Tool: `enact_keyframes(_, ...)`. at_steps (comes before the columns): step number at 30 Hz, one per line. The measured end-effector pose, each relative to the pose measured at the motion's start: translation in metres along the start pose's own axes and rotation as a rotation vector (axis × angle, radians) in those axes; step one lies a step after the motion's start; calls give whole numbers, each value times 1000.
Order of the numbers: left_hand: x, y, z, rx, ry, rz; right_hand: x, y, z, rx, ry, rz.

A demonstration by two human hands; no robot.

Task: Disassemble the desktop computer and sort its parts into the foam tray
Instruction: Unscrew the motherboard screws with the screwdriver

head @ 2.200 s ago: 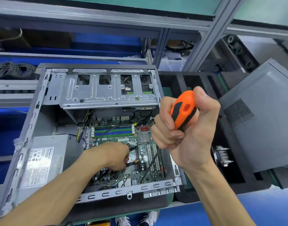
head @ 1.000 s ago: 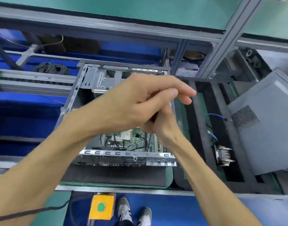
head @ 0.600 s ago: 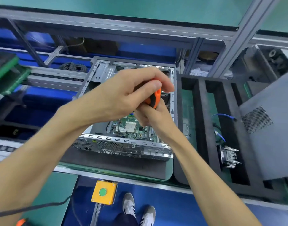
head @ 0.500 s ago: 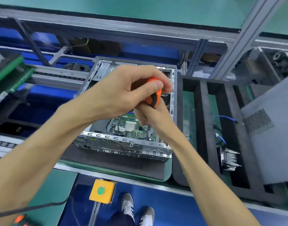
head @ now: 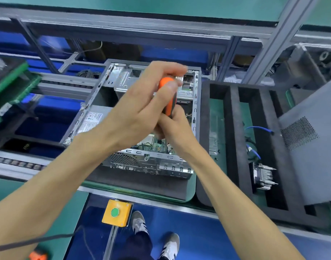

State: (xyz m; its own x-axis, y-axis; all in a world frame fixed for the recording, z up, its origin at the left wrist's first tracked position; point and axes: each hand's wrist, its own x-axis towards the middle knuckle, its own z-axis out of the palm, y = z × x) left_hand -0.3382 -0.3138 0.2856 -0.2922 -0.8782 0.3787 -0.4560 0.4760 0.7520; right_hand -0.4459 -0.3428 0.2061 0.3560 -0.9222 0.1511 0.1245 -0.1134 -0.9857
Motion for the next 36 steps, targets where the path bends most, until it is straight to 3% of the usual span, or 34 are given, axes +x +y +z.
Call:
enact_keyframes(2, -3, -2, -9, -96, -157, 8, 3, 0, -6, 32, -34, -21)
enact_keyframes(5, -1, 0, -16, -29, -117, 16, -2, 3, -14, -171, -41, -13)
enact_keyframes(9, -2, -2, -6, 89, 134, 33, -15, 11, -32, -1006, -46, -20)
enact_keyframes(11, -1, -2, 0, 201, 232, 51, -21, 12, -31, -1209, -47, 7)
enact_keyframes(13, -1, -2, 6, 219, 247, 56, -24, 12, -26, -1255, -108, 33)
enact_keyframes(18, -4, -1, 8, -163, -58, 46, -22, 6, -36, -1267, -278, 130)
enact_keyframes(27, 4, 3, 6, -20, 134, 67, -24, 7, -36, -1335, -253, 88)
enact_keyframes(33, -1, -3, 6, -213, -75, 40, -19, 6, -37, -1228, -437, 190)
enact_keyframes(36, -2, 0, 5, -74, 8, 37, -18, 4, -40, -1298, -370, 186)
